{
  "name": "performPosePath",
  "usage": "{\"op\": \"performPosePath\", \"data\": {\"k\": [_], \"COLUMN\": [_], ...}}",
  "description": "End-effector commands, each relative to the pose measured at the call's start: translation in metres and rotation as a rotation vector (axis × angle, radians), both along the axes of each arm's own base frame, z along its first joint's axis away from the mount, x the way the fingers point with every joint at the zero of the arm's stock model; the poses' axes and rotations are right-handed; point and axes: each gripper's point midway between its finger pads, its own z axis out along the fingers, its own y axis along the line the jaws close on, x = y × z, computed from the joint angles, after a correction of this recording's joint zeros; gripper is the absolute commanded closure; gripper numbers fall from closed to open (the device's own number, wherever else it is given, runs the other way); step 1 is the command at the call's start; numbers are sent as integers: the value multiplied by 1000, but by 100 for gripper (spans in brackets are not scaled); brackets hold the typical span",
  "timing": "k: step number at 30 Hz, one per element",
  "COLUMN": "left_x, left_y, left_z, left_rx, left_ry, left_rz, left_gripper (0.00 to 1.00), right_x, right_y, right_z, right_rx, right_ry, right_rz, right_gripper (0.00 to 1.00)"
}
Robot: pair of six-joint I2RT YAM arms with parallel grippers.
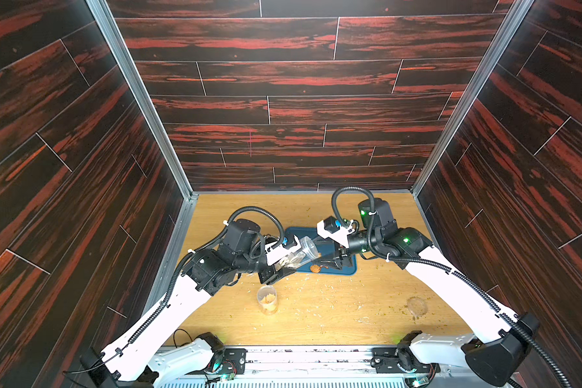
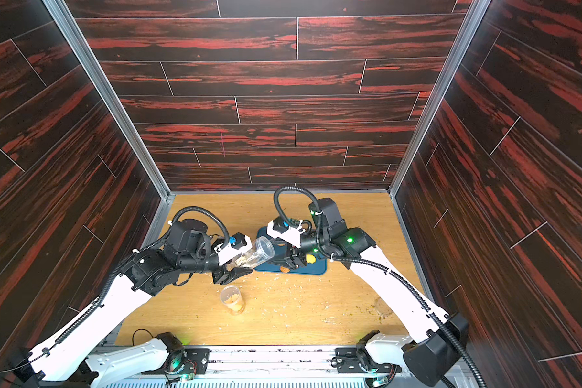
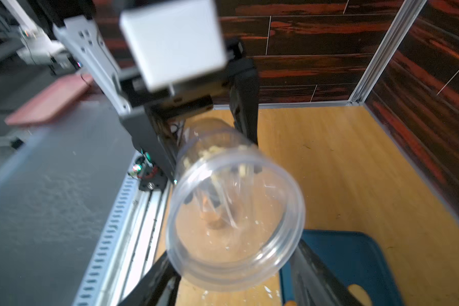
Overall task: Pour the cookies out of the jar
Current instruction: Unscrew the lid from the jar.
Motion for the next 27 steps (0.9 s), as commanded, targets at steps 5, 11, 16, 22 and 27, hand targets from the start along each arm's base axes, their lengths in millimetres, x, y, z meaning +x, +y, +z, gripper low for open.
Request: {"op": "performPosePath", "data": {"k": [5,11,16,22,27], "left_x": [-3,6,10,10,8], "left_y": [0,7,11,13,12], "left_z": [26,27,30,33,32], "left_rx": [-71,-57,-52,-41,-25], "left_ry": [-26,-68,-92,-117,-113], "left_rz": [9,69,97,94,71], "left_gripper": [63,63,64,63,63], "right_x": [8,57,51,30,19], "right_y": [-7,-44,-45,-43,-32], "right_z": [15,70,75,76,60], "right_rx": [45,238,75,-109,-266], "right_ry": [-132,353,1049,1335,1341], "right_rz": [-41,-517,-573,-639,-704], "right_gripper": [23,9,7,5,4]}}
